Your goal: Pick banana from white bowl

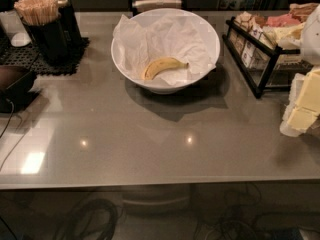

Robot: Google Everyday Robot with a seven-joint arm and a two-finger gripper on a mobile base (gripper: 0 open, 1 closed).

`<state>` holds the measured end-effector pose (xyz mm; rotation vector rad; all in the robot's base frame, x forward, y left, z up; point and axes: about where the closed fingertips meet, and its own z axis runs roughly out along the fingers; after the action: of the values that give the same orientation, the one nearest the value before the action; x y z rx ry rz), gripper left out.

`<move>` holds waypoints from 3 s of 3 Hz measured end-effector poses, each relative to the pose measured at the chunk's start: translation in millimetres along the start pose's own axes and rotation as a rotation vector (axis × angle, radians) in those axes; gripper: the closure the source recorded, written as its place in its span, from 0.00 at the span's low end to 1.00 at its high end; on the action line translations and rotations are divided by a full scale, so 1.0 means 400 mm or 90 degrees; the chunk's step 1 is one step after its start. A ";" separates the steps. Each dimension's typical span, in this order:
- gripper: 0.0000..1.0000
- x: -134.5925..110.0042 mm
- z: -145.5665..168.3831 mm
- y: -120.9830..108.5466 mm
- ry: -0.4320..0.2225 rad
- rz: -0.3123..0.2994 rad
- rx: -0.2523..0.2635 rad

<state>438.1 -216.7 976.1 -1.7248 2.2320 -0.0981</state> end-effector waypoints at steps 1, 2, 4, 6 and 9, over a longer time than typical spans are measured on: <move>0.00 -0.005 -0.006 -0.003 -0.008 -0.001 0.007; 0.00 -0.062 -0.018 -0.057 -0.068 -0.047 0.020; 0.00 -0.398 0.013 -0.205 -0.217 -0.248 -0.034; 0.00 -0.445 0.022 -0.241 -0.252 -0.244 -0.014; 0.00 -0.583 0.218 -0.347 -0.213 -0.311 -0.077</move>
Offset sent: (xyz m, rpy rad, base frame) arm 0.0662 0.0436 0.0445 0.1931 -0.1570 0.2601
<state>644.5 -19.7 975.9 -2.1371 1.5792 0.2062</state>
